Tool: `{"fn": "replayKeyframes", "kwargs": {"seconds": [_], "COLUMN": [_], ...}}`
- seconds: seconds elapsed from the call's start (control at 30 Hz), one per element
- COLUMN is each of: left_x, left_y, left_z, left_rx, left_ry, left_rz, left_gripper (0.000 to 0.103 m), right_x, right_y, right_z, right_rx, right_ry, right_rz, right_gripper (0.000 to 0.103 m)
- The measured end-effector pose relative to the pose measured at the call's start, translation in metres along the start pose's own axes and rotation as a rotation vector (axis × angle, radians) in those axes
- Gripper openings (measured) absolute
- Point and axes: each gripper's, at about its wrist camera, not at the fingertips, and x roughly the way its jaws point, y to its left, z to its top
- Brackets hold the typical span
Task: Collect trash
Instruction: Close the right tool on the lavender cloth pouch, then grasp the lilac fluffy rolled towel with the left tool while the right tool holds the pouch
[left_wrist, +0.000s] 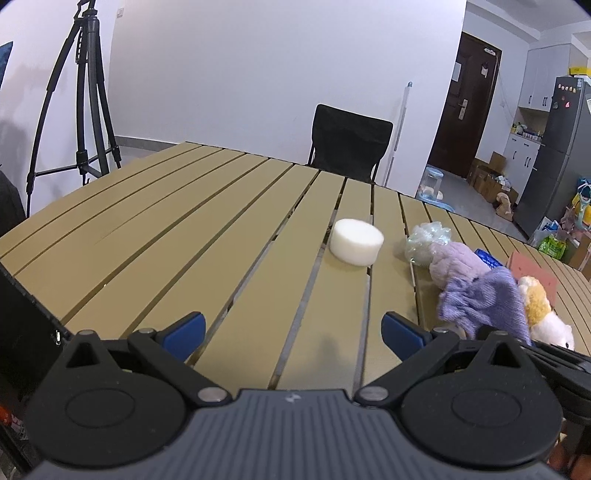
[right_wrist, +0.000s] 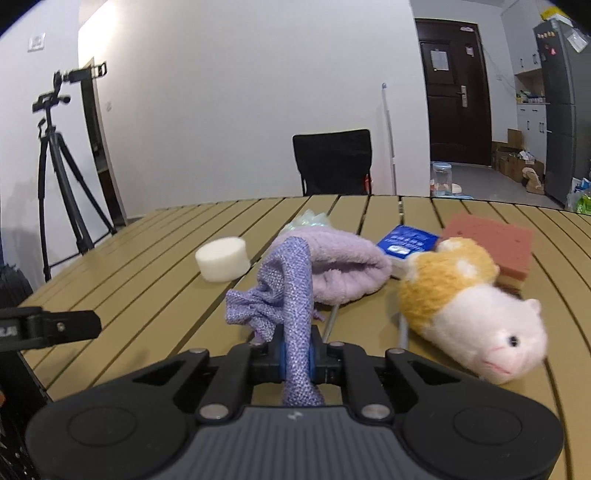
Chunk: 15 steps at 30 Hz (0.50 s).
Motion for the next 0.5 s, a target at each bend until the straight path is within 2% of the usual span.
{"fn": "replayKeyframes", "kwargs": {"seconds": [0.5], "left_x": [0.009], "left_y": [-0.041], "left_z": [0.003], "left_rx": [0.013], "left_ry": [0.005], "left_rz": [-0.052], "left_gripper": [0.103], "right_x": [-0.046], "right_y": [-0.061], "right_z": [-0.002], "right_rx": [0.089], "right_ry": [-0.077], "right_rz": [-0.065], "right_gripper": [0.010]}}
